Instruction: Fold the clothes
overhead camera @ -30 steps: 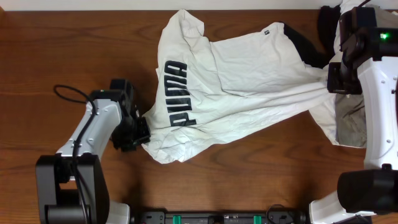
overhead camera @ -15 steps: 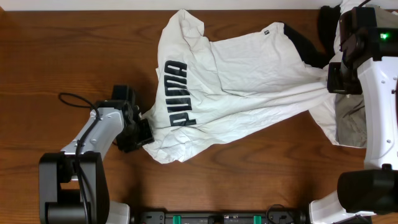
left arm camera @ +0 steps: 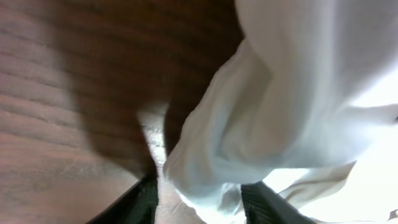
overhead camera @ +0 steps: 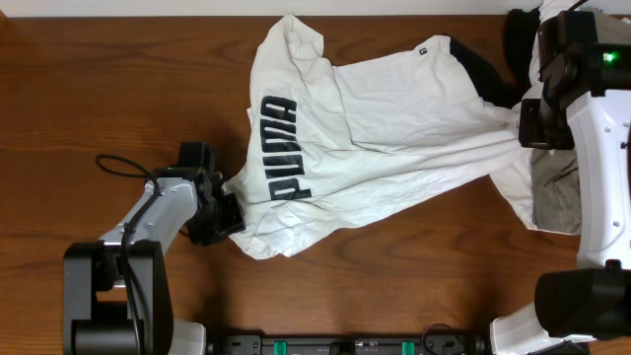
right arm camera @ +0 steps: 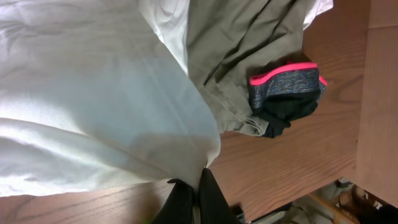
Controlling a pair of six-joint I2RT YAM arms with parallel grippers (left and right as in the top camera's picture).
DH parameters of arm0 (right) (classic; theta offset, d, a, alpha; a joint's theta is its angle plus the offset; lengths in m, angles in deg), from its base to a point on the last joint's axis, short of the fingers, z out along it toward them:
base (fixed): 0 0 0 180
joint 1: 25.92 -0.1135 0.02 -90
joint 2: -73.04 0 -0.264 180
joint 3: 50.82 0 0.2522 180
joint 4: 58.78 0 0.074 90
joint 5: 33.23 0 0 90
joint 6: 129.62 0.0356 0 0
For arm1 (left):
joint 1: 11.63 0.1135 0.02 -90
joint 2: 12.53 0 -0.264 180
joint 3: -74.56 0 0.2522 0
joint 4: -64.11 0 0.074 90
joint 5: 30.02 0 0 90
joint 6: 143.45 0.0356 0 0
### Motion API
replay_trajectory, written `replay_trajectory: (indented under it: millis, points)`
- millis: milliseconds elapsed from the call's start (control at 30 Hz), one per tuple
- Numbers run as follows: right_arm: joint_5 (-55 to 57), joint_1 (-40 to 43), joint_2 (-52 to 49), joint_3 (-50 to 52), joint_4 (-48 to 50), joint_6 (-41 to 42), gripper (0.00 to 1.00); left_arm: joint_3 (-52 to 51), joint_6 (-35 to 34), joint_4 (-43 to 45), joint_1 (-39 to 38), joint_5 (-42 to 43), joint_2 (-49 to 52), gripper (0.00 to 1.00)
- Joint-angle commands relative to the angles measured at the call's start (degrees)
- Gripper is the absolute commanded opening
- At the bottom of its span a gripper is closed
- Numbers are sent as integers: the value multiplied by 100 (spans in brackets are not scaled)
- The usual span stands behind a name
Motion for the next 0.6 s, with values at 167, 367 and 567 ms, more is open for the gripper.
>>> replay_trajectory:
  millis: [167, 367, 567]
  points:
    - [39, 31, 81, 9, -2, 22, 1, -63, 184, -35, 20, 61, -28, 6]
    - [-343, 33, 92, -11, 94, 20, 1, 879, 363, -979, 90, -87, -999, 6]
    - [-1071, 33, 385, -140, 345, 20, 1, 2769, 396, -1580, 321, -85, -2216, 6]
